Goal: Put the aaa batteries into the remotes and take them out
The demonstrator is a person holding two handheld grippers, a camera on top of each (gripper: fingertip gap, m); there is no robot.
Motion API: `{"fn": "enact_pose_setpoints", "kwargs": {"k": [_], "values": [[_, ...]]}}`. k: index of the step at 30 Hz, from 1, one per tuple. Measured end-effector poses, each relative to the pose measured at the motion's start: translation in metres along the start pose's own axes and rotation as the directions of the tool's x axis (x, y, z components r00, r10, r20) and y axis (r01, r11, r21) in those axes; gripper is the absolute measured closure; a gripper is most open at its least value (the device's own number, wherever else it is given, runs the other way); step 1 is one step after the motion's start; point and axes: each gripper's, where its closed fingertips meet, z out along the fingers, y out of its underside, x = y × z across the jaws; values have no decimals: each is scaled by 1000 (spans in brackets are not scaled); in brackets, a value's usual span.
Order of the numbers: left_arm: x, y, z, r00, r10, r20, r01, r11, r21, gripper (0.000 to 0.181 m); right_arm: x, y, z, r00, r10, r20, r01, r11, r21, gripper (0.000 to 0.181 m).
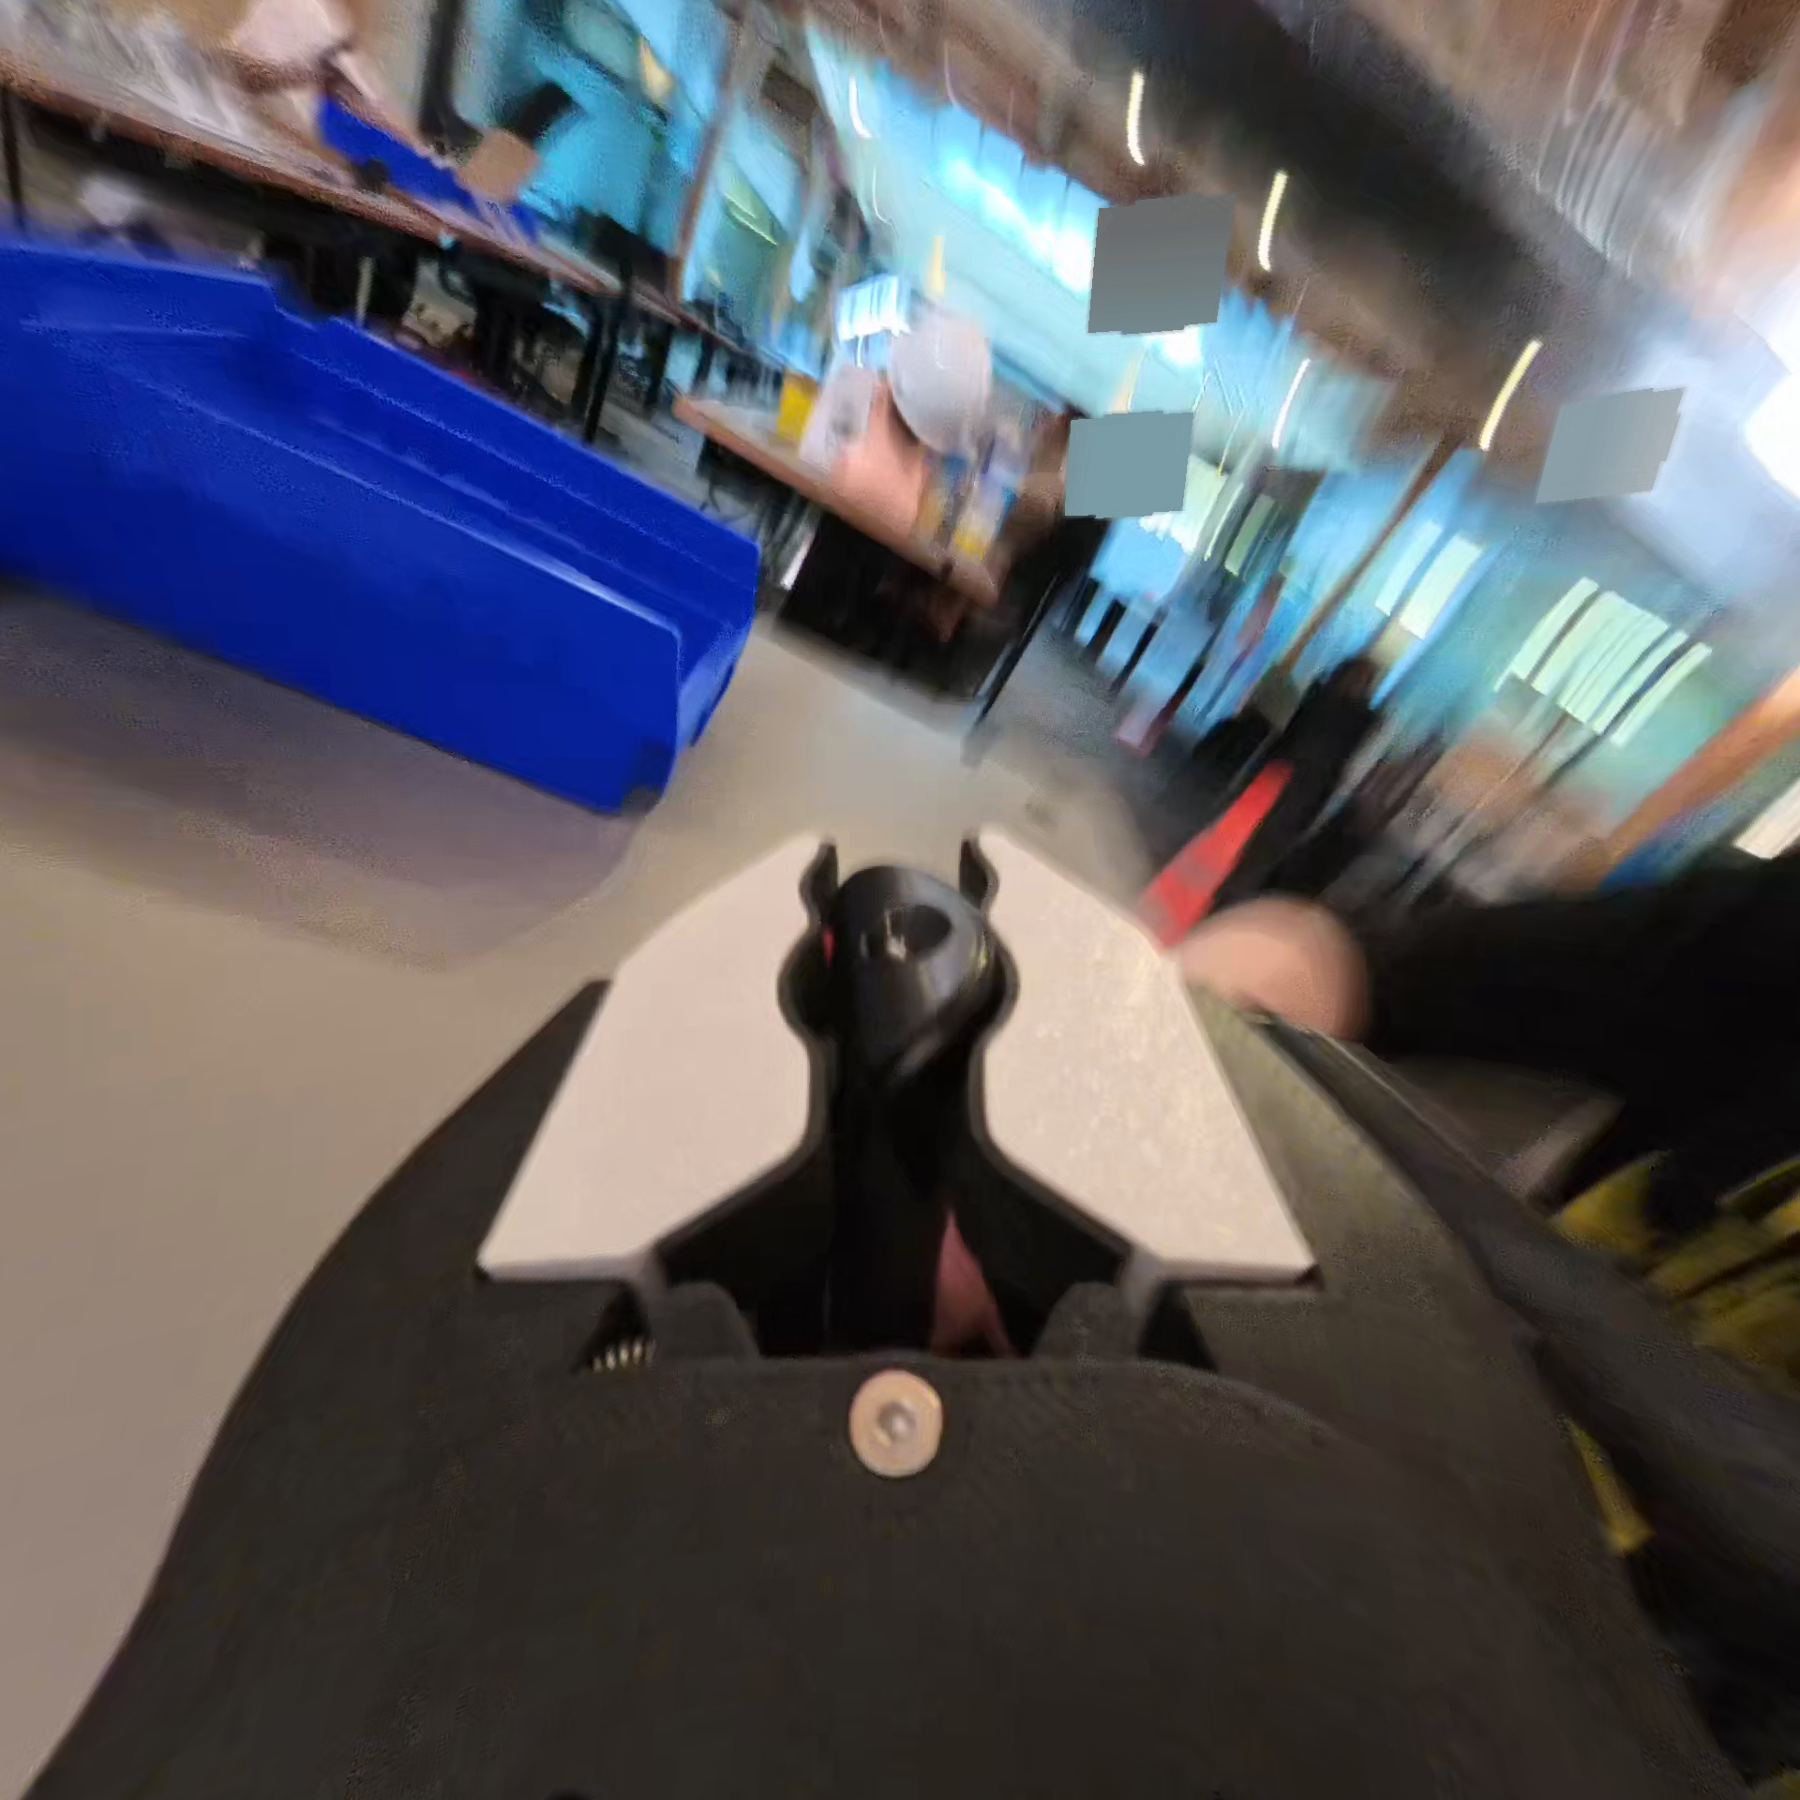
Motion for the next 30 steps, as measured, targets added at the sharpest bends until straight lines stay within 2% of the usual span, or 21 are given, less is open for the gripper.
{"fn": "enact_pose_setpoints", "kwargs": {"k": [1,2,3,4,6,8,10,12,13,15,17,18,19,21,23,26,30], "values": [[8,2,9,978,184,95,-175,980,-96,157,-21,-12,22,996,-92,-2,92,996,-10,181],[9,-2,8,984,134,115,-128,990,-55,157,-23,-18,22,992,-126,8,126,991,-34,181],[-8,-1,-1,985,65,157,-61,998,-31,157,-10,-14,14,1000,-9,10,10,998,-61,181],[-24,1,-14,985,2,173,2,1000,-19,157,-2,-8,3,997,77,0,-77,997,-18,181],[-41,-6,-39,980,-34,196,31,999,16,157,-14,8,-2,997,83,10,-82,996,-47,181],[-43,-5,-41,977,-22,212,23,1000,0,157,-14,7,-8,990,142,23,-142,990,-3,181],[-44,-4,-41,979,-39,200,40,999,2,157,7,0,-22,973,226,-43,-222,971,94,181],[-44,-8,-46,982,-66,175,60,997,42,157,32,9,-30,930,355,-94,-337,927,164,181],[-43,-10,-47,984,-63,167,54,997,55,157,44,15,-35,902,416,-117,-389,899,201,156],[-33,-16,-47,992,-70,101,60,994,96,157,62,24,-44,837,527,-146,-479,836,268,138],[-24,-23,-46,996,-81,37,74,986,150,157,65,29,-37,783,618,-76,-576,766,285,109],[-18,-25,-44,997,-71,3,69,984,166,157,63,26,-33,757,654,-12,-620,724,302,101],[-12,-26,-42,998,-63,-27,67,982,175,157,59,21,-29,737,673,61,-655,689,311,101],[-1,-26,-36,994,-66,-88,82,979,186,157,48,13,-19,730,663,169,-679,672,297,111],[5,-20,-30,993,-51,-111,68,985,156,157,37,8,-16,739,628,244,-674,686,275,144],[17,-20,-31,986,-9,-164,31,991,129,153,30,0,-27,648,631,426,-758,587,284,155],[22,-15,-40,983,119,-142,-112,992,59,129,15,-8,-52,553,512,658,-809,520,275,156]]}}
